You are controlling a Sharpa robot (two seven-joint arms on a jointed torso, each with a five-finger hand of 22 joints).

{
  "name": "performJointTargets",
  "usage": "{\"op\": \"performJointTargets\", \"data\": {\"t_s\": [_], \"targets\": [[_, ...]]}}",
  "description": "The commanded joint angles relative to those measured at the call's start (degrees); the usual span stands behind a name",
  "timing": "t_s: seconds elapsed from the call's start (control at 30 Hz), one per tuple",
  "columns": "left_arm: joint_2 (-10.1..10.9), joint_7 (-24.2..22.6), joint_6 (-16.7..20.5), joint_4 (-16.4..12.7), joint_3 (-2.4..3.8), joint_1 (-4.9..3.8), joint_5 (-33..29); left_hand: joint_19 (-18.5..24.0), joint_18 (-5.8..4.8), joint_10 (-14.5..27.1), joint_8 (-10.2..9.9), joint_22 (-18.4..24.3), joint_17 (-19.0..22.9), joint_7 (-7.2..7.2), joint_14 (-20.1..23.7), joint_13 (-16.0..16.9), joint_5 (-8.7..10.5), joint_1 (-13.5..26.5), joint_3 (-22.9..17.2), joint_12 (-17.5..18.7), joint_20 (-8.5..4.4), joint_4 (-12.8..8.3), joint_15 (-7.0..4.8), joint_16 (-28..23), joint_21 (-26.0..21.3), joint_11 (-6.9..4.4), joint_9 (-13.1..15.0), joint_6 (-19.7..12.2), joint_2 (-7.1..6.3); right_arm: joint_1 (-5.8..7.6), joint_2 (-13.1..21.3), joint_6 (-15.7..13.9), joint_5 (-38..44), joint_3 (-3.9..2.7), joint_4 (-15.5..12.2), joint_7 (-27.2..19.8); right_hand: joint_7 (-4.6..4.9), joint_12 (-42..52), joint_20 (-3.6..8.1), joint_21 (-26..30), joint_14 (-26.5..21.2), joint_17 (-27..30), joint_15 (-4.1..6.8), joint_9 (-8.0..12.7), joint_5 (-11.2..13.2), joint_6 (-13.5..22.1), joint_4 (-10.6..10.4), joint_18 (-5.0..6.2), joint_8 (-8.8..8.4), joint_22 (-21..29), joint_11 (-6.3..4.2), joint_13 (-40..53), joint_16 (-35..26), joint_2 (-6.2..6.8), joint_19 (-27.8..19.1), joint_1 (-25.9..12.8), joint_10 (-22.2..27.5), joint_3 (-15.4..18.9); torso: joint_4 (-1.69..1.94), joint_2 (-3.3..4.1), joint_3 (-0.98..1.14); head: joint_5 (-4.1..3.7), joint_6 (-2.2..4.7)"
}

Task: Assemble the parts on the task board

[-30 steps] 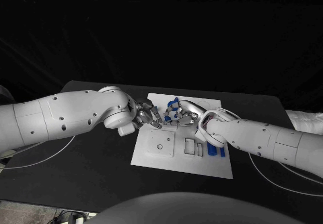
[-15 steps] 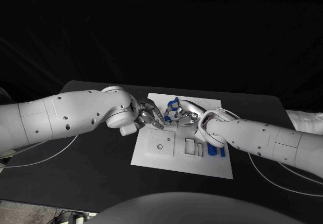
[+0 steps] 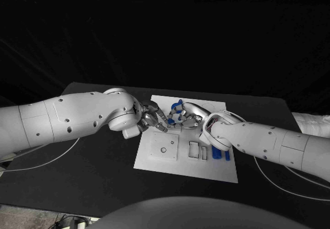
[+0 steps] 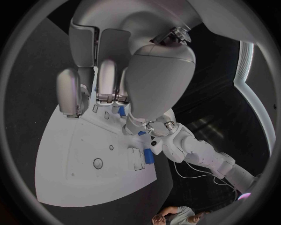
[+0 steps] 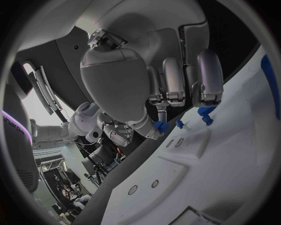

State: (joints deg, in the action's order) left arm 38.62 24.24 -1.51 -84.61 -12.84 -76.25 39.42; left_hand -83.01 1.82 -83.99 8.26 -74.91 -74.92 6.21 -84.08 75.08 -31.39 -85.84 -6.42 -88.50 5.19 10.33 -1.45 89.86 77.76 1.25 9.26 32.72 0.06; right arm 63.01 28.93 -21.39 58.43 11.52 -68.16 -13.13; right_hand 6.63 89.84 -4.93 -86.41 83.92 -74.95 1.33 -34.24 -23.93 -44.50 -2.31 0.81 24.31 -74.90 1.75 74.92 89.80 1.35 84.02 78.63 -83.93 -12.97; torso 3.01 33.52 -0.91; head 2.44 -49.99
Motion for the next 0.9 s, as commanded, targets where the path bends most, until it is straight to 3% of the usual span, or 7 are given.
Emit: {"op": "performJointTargets", "data": {"t_s": [0.03,0.4,0.9], "targets": [[-0.1,-1.0,-0.7,-0.1,0.06,0.01,-0.3,0.1,1.14,-3.8,-0.2,-11.2,-15.1,-0.19,-5.9,11.8,-0.16,-0.1,0.0,0.2,-0.51,-0.3,-0.51,0.1,-0.2,-0.38,0.0,0.1,0.54,-0.04,0.0,1.1,0.4,0.00,0.0,0.4,-0.01,0.2,-0.35,0.2,6.1,-15.1,-0.34,0.0,0.4,0.2,-0.3,0.36,0.08,-13.5,0.38,15.1,0.2,0.06,2.7,-0.4,-6.1,-0.1,0.00,0.02,-0.01,0.04,-0.01],[-0.2,-3.1,0.4,-0.1,0.11,0.01,-1.0,0.1,1.17,-3.8,0.4,-11.2,-15.1,-1.15,-5.9,11.7,-0.32,-0.1,0.0,0.3,-1.12,-0.5,-1.16,0.1,-0.4,-1.17,-0.2,1.2,0.49,-0.04,-0.1,1.8,0.8,0.00,0.1,1.2,0.11,0.2,-0.42,0.3,6.1,-15.1,-0.40,0.2,0.5,0.6,-0.3,0.40,-0.21,-13.5,0.45,15.1,0.2,0.11,2.6,-0.3,-6.1,-0.2,-0.05,0.01,-0.03,0.11,-0.01],[-0.3,-3.2,0.0,0.0,0.11,0.01,-1.3,0.1,1.17,-3.7,1.1,-11.2,-15.1,-1.21,-5.9,11.6,-0.34,0.1,0.1,0.3,-1.46,-0.5,-1.46,0.1,-0.4,-1.38,0.0,2.9,0.46,-0.04,-0.1,2.1,1.2,0.00,0.1,1.7,0.18,0.2,-0.47,0.5,6.1,-15.1,-0.45,0.3,0.6,0.8,-0.3,0.43,-0.39,-13.5,0.50,15.1,0.2,0.14,2.5,-0.3,-6.1,-0.2,-0.05,0.00,0.02,0.07,-0.01]]}}
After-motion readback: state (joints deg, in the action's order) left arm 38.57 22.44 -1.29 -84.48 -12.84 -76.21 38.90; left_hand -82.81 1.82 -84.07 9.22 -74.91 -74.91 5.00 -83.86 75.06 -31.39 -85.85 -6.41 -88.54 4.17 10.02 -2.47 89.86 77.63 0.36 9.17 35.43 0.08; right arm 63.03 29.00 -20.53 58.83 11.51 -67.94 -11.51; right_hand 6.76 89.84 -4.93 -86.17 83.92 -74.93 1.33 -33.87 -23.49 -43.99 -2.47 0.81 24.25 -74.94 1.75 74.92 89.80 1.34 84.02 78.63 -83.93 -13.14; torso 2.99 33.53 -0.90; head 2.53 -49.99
